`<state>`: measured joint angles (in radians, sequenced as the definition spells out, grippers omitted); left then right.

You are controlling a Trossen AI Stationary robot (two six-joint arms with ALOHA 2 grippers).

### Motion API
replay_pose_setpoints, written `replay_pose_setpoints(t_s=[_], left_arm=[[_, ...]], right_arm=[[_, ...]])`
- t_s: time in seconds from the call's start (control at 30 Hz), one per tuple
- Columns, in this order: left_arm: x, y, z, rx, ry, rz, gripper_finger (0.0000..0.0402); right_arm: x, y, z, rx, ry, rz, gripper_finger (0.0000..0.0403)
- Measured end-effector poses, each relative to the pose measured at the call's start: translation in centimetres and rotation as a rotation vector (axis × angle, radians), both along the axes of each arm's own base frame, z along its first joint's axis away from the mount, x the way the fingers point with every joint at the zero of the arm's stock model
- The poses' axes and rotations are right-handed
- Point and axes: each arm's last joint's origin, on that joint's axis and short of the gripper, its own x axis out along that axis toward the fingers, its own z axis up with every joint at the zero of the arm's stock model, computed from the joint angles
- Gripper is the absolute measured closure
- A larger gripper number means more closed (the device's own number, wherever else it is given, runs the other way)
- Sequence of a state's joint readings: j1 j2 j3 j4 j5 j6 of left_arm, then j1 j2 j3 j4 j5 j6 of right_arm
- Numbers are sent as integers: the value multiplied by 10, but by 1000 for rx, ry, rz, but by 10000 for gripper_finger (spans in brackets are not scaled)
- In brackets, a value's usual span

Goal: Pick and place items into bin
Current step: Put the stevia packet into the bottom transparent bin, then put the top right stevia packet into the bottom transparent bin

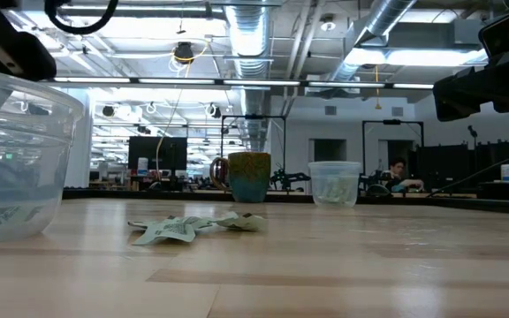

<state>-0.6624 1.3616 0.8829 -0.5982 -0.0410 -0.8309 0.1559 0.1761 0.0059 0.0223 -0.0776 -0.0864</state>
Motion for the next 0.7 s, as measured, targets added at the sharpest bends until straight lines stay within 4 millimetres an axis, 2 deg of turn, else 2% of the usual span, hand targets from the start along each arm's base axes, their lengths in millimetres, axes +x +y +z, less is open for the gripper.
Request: replay_pose_setpoints(t_s=[0.23,0.53,0.7], left_arm=[[6,-3,0,3,-61,-5,384],[5,-2,2,11,-73,-6,315],[13,-7,23,31,-169,-27,302]], right_arm=[[0,0,0,0,0,0,280],[0,0,0,0,0,0,280],[0,0,0,0,0,0,280]])
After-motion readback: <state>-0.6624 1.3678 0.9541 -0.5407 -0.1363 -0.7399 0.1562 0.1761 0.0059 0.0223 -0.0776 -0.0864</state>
